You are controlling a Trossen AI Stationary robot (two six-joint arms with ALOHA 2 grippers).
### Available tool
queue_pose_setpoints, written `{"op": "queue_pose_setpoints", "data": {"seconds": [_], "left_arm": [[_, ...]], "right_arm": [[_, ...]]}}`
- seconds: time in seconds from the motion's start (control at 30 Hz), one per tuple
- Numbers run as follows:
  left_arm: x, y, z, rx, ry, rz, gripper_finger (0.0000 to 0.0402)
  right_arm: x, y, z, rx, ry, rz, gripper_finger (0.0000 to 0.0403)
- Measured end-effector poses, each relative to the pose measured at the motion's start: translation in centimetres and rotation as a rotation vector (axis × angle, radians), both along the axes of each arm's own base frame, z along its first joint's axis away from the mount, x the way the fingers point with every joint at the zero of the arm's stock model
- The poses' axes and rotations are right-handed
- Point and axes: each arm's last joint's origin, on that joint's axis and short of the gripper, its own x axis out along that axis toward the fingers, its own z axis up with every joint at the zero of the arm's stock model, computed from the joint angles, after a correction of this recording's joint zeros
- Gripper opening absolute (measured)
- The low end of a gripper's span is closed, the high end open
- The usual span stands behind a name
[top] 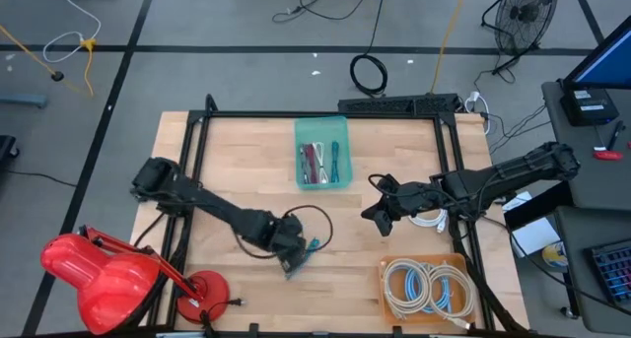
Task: Pick & Place USB Port
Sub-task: Put the left white charger cable into the blue bin
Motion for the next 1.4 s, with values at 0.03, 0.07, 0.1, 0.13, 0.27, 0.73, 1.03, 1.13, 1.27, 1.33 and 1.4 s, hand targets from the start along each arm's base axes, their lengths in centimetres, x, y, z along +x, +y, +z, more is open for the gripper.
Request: {"op": "queue_pose_setpoints", "data": {"seconds": [0.03, 0.07, 0.1, 0.13, 0.27, 0.73, 1.03, 1.13, 1.27, 1.33, 1.4], "left_arm": [[0.1, 0.4, -0.3, 0.009, 0.015, 0.009, 0.0174], [0.3, 0.8, -0.6, 0.015, 0.027, 0.019, 0.0187], [0.5, 1.3, -0.8, 0.022, 0.041, 0.028, 0.0198], [0.5, 1.7, -1.0, 0.031, 0.058, 0.039, 0.0209], [0.8, 3.4, -1.9, 0.050, 0.119, 0.062, 0.0231], [2.0, 3.4, -3.8, -0.034, 0.122, 0.031, 0.0223], [2.3, 3.3, -4.2, -0.073, 0.119, 0.081, 0.0072], [2.3, 3.1, -3.4, -0.122, 0.090, 0.075, 0.0016], [2.2, 3.1, -1.6, -0.160, 0.027, 0.110, 0.0018], [2.3, 3.1, -0.3, -0.189, -0.050, 0.133, 0.0011], [2.3, 3.2, 1.7, -0.206, -0.156, 0.154, 0.0008]], "right_arm": [[0.0, 0.0, 0.0, 0.004, 0.000, -0.003, 0.0029], [0.0, 0.0, 0.0, 0.010, 0.001, -0.006, 0.0030], [0.0, 0.0, 0.0, 0.012, 0.001, -0.008, 0.0031], [0.0, 0.0, 0.0, 0.012, 0.000, -0.008, 0.0033], [0.0, 0.0, 0.1, 0.016, -0.008, -0.008, 0.0036], [0.1, 0.2, 0.1, 0.033, -0.012, 0.015, 0.0042], [0.1, 0.2, 0.2, 0.033, -0.023, 0.018, 0.0044], [0.1, 0.2, 0.2, 0.030, -0.024, 0.020, 0.0043], [0.1, 0.2, 0.2, 0.021, -0.026, 0.026, 0.0045], [0.1, 0.2, 0.2, 0.017, -0.026, 0.028, 0.0045], [0.1, 0.2, 0.2, 0.016, -0.025, 0.029, 0.0045]]}}
